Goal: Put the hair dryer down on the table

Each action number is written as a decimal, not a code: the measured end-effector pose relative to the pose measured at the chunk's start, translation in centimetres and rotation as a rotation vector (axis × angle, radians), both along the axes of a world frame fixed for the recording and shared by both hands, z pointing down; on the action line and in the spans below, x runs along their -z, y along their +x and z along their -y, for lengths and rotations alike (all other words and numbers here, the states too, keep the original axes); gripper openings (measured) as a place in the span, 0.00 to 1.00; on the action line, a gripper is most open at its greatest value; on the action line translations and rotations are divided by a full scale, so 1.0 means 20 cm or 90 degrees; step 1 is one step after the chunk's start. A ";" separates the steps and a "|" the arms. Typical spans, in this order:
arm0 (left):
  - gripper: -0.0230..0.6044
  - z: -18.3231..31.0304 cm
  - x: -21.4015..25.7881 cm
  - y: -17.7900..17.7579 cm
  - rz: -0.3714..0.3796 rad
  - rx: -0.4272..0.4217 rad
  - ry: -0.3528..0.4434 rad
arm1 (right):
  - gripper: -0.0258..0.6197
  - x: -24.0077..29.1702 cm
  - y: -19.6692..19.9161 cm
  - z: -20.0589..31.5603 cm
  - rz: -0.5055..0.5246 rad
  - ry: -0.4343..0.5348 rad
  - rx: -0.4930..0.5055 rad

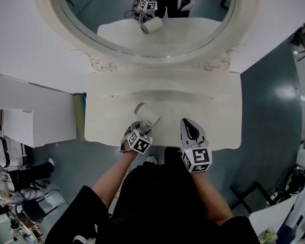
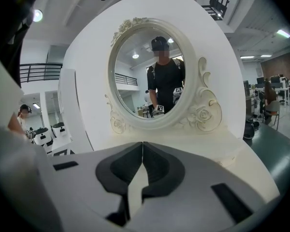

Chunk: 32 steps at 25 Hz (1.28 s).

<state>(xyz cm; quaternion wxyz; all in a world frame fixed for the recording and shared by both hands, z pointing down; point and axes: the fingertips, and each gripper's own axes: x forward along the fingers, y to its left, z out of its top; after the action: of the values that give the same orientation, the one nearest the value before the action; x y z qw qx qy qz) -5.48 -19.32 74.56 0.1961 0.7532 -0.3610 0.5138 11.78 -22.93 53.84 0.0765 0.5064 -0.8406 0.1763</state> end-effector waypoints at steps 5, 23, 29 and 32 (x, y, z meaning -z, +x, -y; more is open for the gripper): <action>0.45 0.00 -0.04 -0.01 0.003 0.010 -0.021 | 0.07 -0.02 0.01 0.06 0.009 -0.009 0.001; 0.46 -0.05 -0.12 -0.03 0.016 -0.011 -0.063 | 0.07 -0.05 0.07 0.04 0.003 -0.008 -0.022; 0.46 -0.05 -0.13 -0.03 0.009 -0.012 -0.061 | 0.07 -0.06 0.07 0.00 0.007 -0.012 -0.023; 0.46 -0.05 -0.13 -0.03 0.005 -0.009 -0.062 | 0.07 -0.06 0.04 -0.02 0.024 -0.011 -0.012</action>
<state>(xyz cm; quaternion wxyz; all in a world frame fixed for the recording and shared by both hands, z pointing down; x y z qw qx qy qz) -6.04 -18.25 77.25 0.2276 0.7430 -0.3313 0.5352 12.67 -22.47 54.94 0.0636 0.5105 -0.8354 0.1936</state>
